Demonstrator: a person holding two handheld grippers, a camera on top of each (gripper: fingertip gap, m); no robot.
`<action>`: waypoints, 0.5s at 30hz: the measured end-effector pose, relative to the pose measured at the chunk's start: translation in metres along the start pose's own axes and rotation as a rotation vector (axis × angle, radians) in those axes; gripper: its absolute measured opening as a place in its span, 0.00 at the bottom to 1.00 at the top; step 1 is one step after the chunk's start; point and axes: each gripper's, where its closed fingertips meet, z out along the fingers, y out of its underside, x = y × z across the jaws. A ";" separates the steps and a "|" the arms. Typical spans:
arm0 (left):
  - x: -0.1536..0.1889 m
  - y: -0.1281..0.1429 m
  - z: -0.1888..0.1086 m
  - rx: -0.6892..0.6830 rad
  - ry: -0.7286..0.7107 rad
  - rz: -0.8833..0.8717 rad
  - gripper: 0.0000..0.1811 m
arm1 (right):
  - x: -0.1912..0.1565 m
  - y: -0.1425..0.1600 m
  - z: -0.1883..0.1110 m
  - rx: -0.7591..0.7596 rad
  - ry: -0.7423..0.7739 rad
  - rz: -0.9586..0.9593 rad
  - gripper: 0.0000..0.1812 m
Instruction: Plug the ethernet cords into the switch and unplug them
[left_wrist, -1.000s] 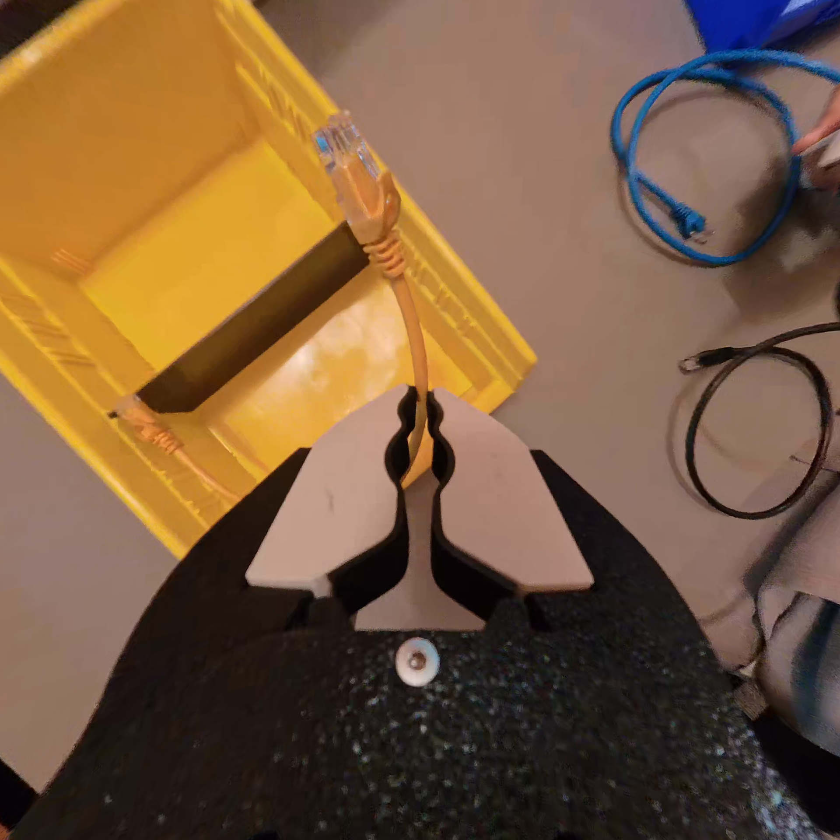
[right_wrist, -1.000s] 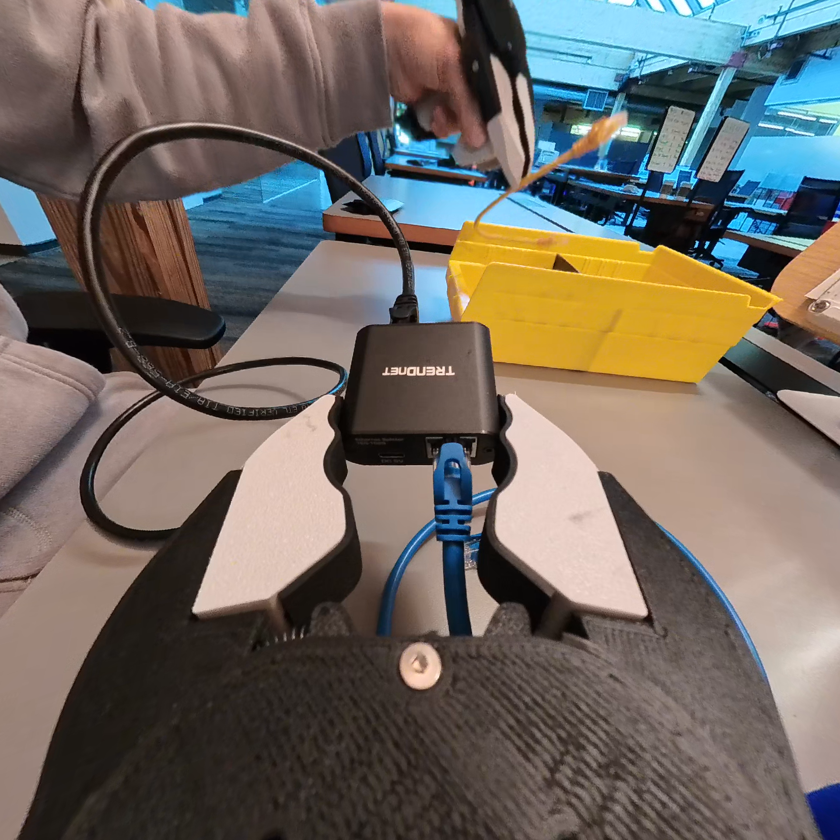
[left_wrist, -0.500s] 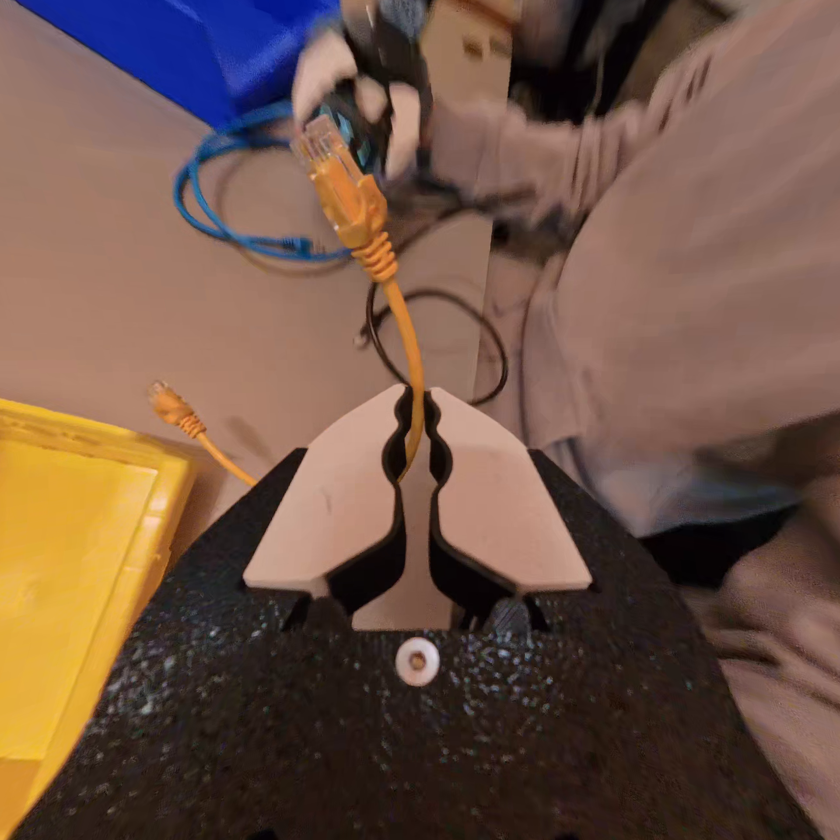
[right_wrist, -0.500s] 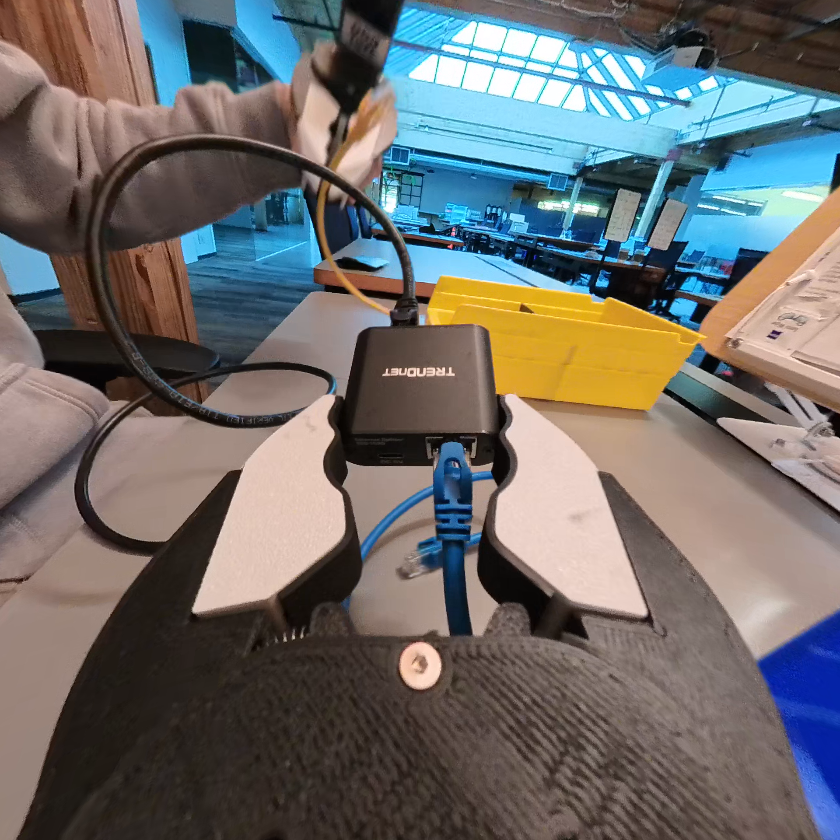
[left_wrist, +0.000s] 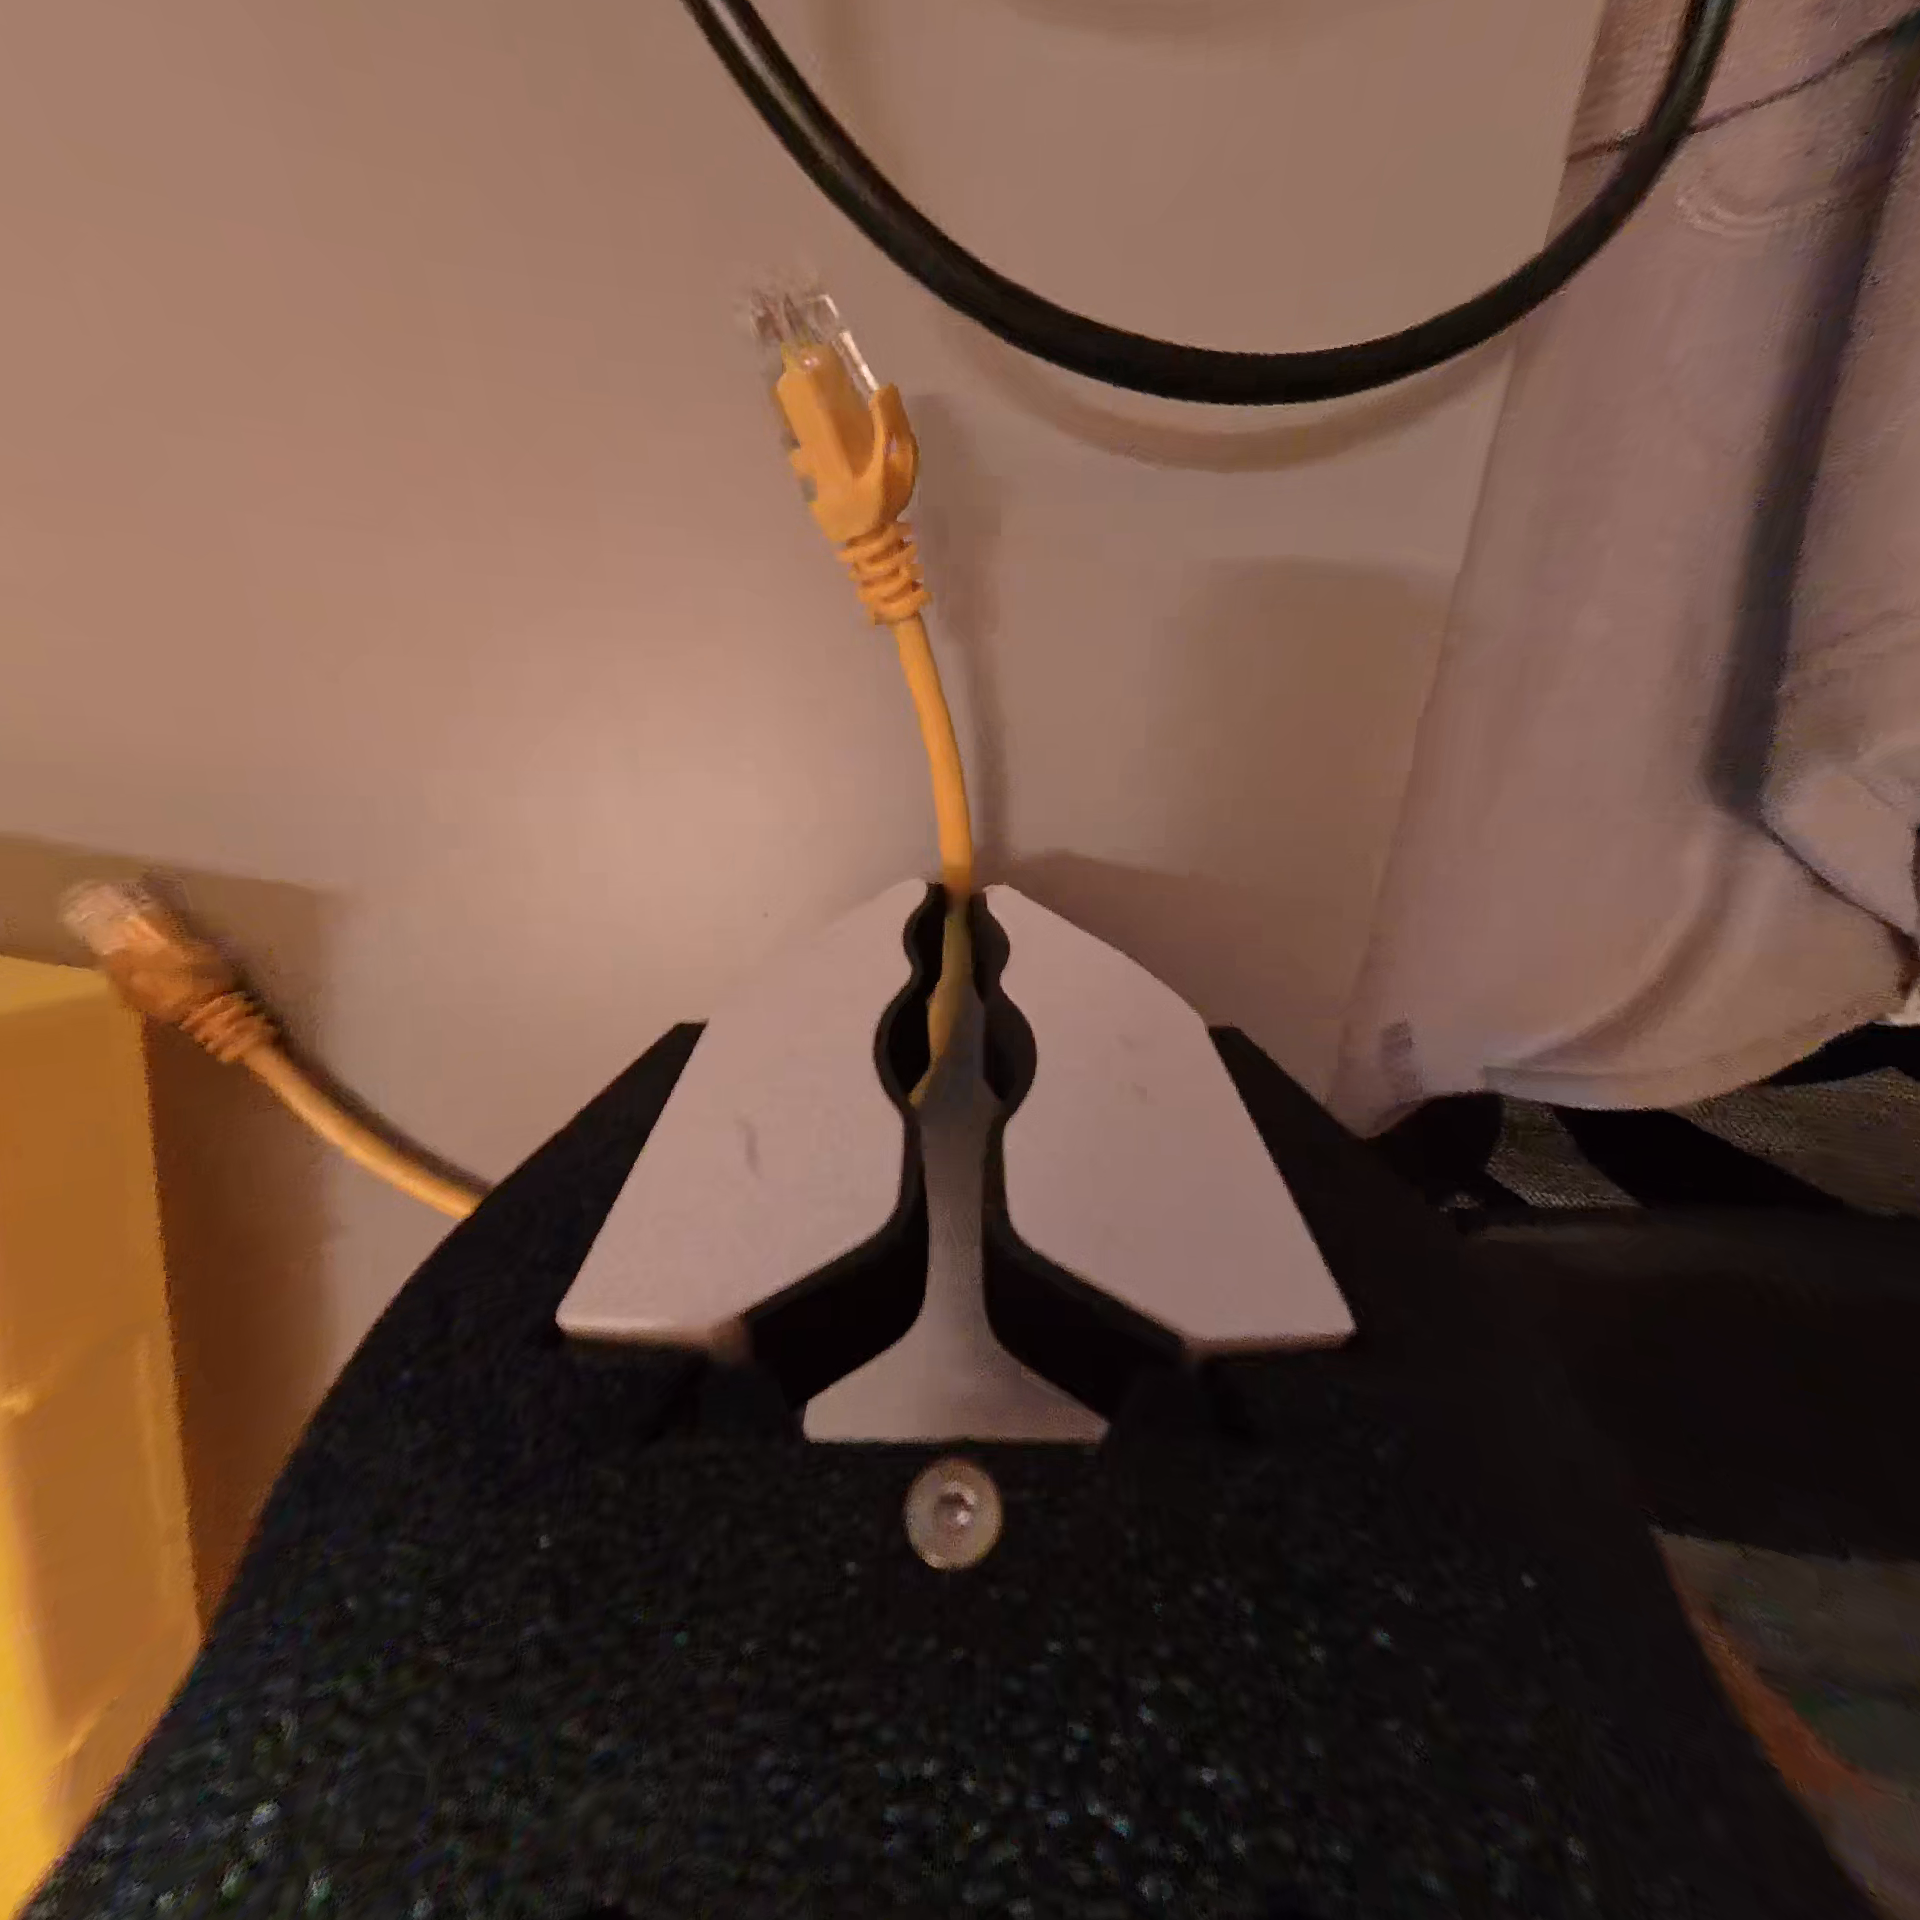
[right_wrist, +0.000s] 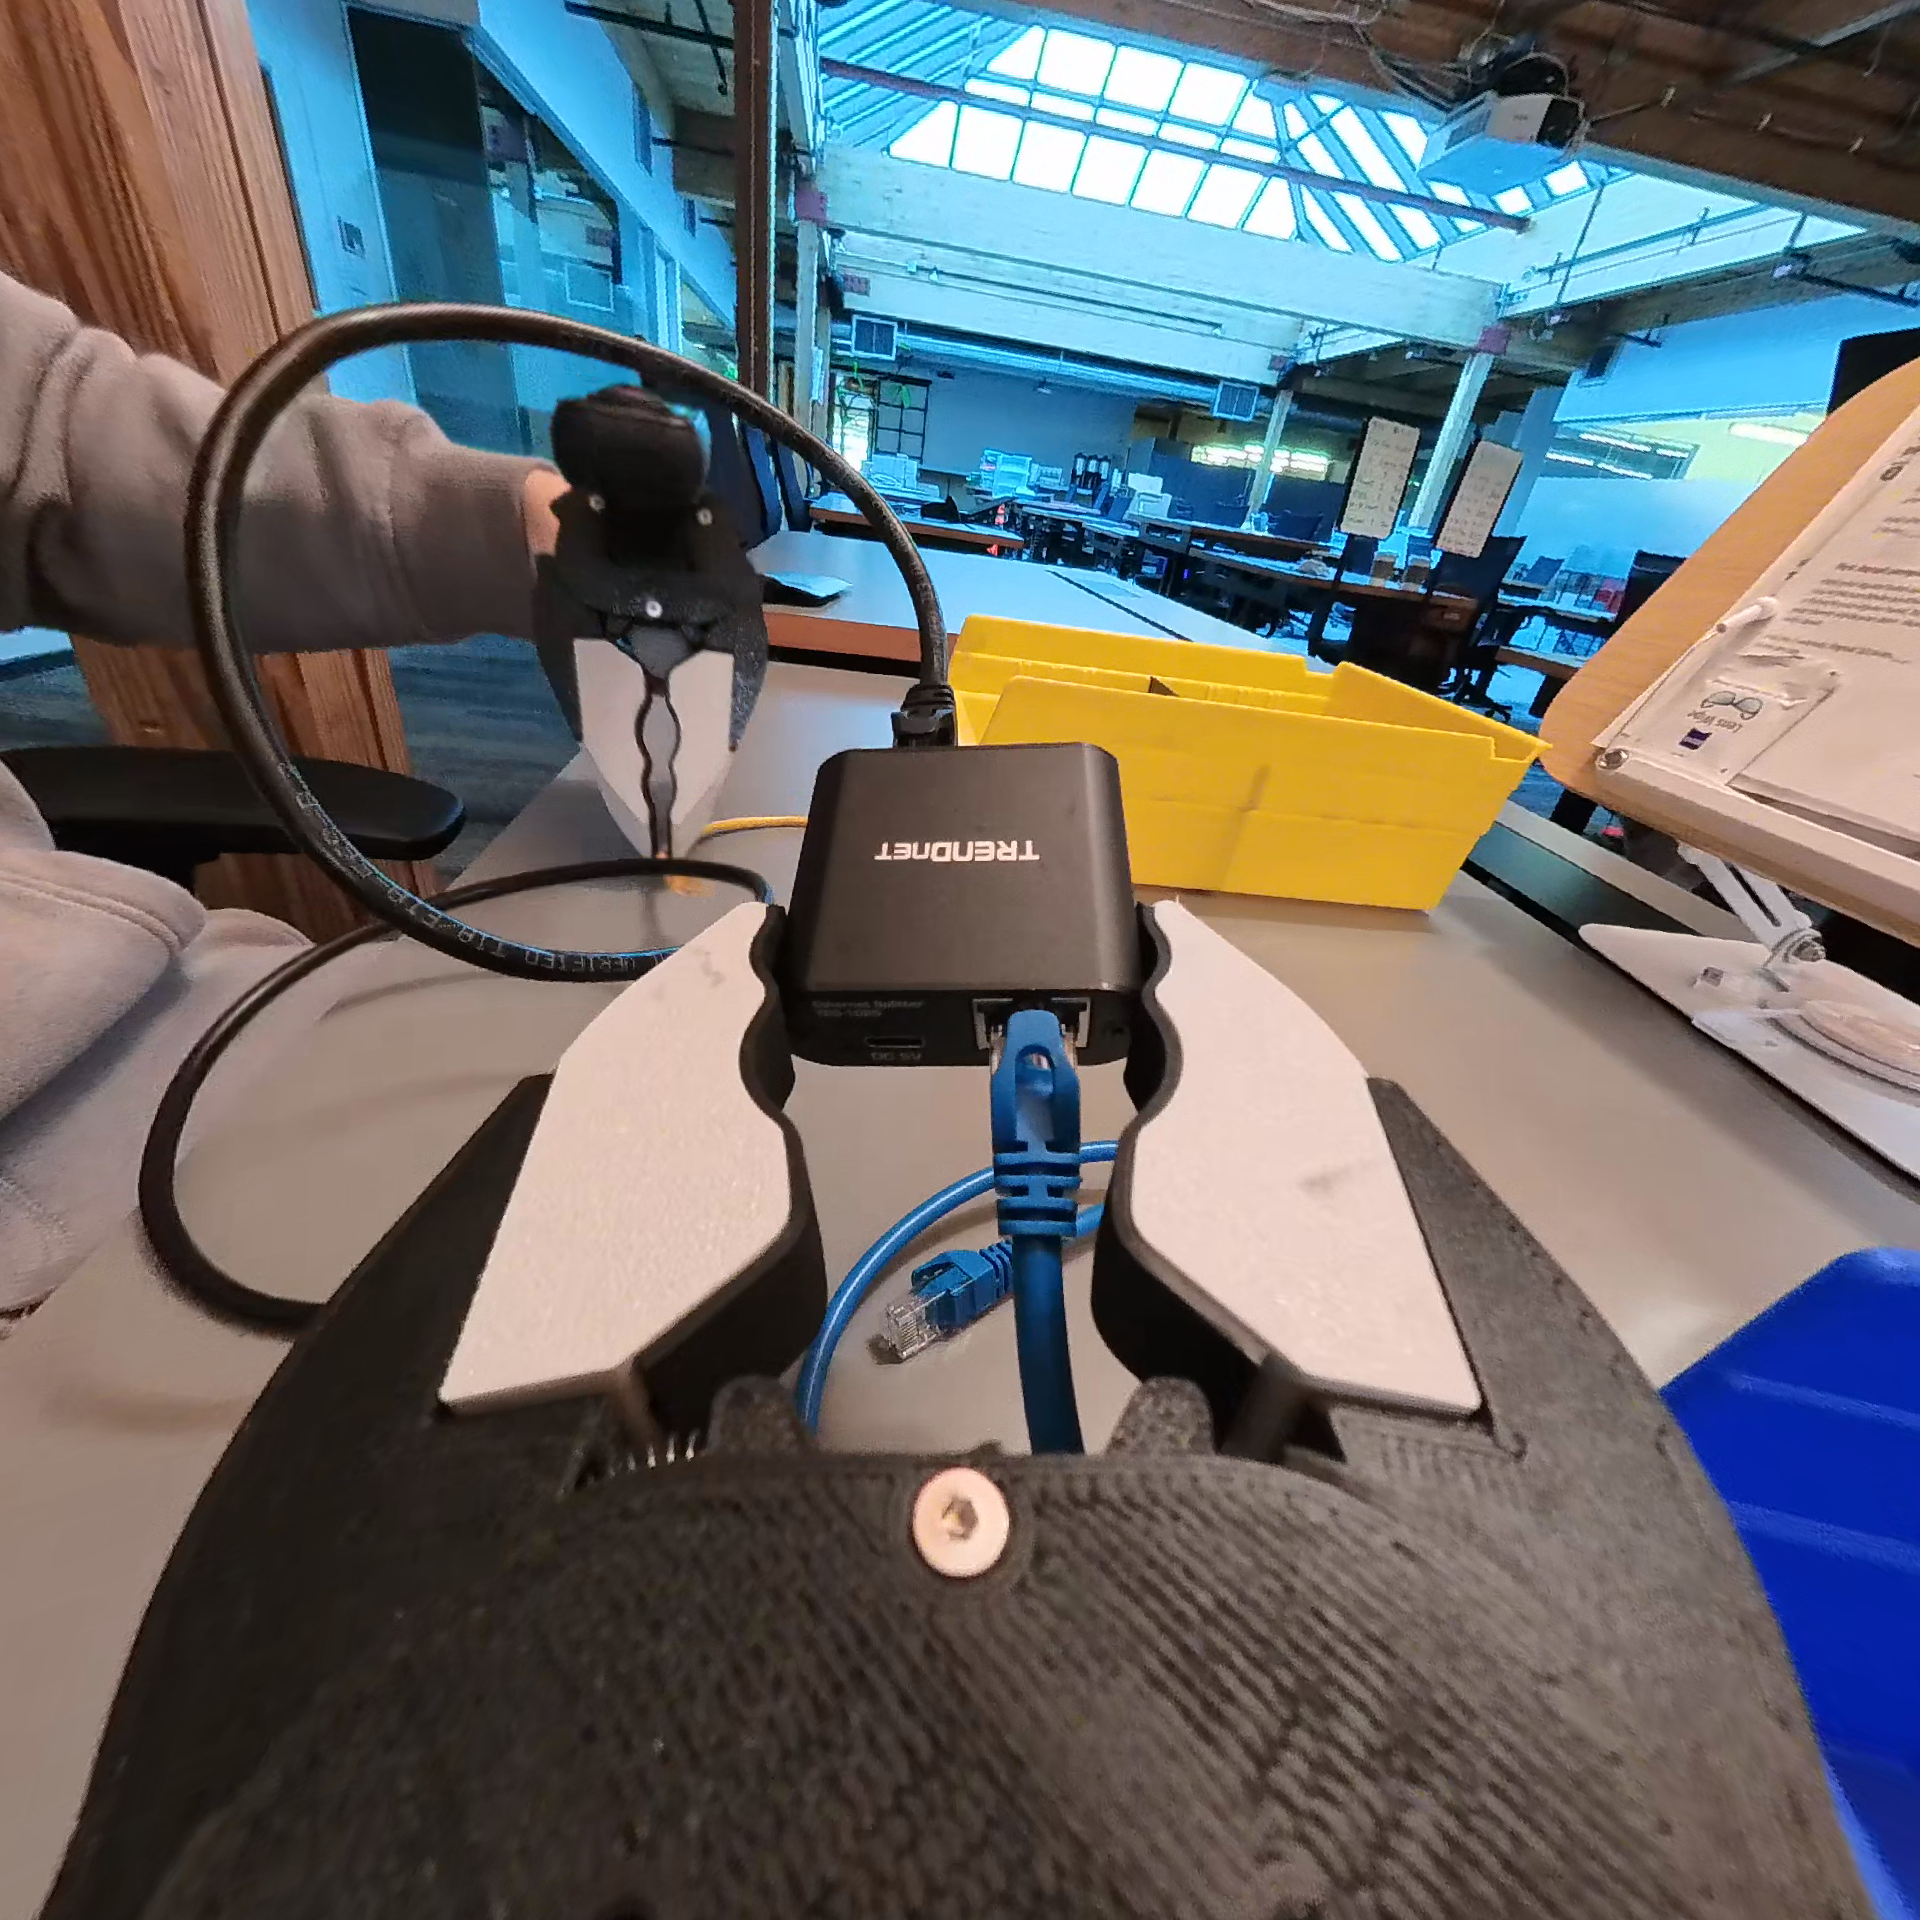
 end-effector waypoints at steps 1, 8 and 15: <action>-0.002 -0.001 0.004 0.007 -0.014 -0.002 0.02 | 0.000 0.000 0.000 0.003 0.001 0.000 0.35; 0.000 -0.008 0.014 0.103 -0.033 -0.047 0.02 | 0.000 0.000 0.000 0.001 -0.005 0.003 0.35; 0.043 -0.012 0.013 0.152 0.135 0.070 0.03 | -0.001 0.000 0.000 -0.001 -0.005 -0.001 0.35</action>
